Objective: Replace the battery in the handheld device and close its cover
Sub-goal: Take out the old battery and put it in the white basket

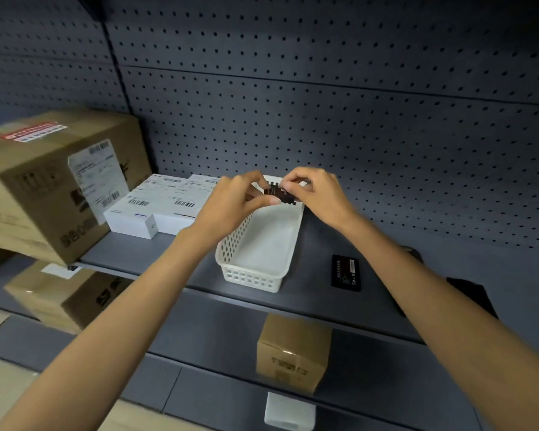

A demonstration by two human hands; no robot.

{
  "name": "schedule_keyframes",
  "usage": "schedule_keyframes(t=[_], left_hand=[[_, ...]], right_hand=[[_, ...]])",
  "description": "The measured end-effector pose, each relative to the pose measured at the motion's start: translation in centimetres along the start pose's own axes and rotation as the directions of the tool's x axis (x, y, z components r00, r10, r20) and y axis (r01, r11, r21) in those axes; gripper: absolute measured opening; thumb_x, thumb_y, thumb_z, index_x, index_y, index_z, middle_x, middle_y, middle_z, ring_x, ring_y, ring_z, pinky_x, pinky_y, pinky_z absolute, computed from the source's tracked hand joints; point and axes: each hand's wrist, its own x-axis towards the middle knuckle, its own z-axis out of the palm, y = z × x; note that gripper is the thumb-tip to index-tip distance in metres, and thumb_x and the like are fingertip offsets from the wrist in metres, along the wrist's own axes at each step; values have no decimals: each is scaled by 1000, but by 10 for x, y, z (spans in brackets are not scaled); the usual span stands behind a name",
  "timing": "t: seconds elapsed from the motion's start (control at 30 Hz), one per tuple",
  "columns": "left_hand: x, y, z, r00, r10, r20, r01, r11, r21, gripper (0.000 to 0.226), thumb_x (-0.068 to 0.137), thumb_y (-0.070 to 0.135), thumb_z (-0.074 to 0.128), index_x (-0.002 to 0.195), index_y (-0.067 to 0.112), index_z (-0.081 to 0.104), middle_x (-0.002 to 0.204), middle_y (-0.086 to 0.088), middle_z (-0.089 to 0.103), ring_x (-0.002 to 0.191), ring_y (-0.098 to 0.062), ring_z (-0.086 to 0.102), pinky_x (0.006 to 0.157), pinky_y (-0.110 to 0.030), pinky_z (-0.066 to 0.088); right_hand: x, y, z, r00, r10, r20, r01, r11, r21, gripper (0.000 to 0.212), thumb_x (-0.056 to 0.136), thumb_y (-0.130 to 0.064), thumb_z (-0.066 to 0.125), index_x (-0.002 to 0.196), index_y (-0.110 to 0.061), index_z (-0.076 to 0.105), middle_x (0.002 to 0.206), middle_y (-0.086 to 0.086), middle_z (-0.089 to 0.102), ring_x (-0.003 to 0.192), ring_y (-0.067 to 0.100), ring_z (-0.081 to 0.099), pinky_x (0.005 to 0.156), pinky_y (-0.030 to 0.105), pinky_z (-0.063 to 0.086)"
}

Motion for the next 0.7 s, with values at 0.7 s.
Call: schedule_keyframes(t=[0.7], left_hand=[[-16,-39,27,954,172,245,-283,786,550,58,78,52,70,112,14,44,94,-3,71,104,-27,64,117,-44,25]], right_hand=[[-3,13,37,955,199,221,-103,918,-382,36,98,-4,46,124,-23,64,132,1,64,123,22,55,106,33,28]])
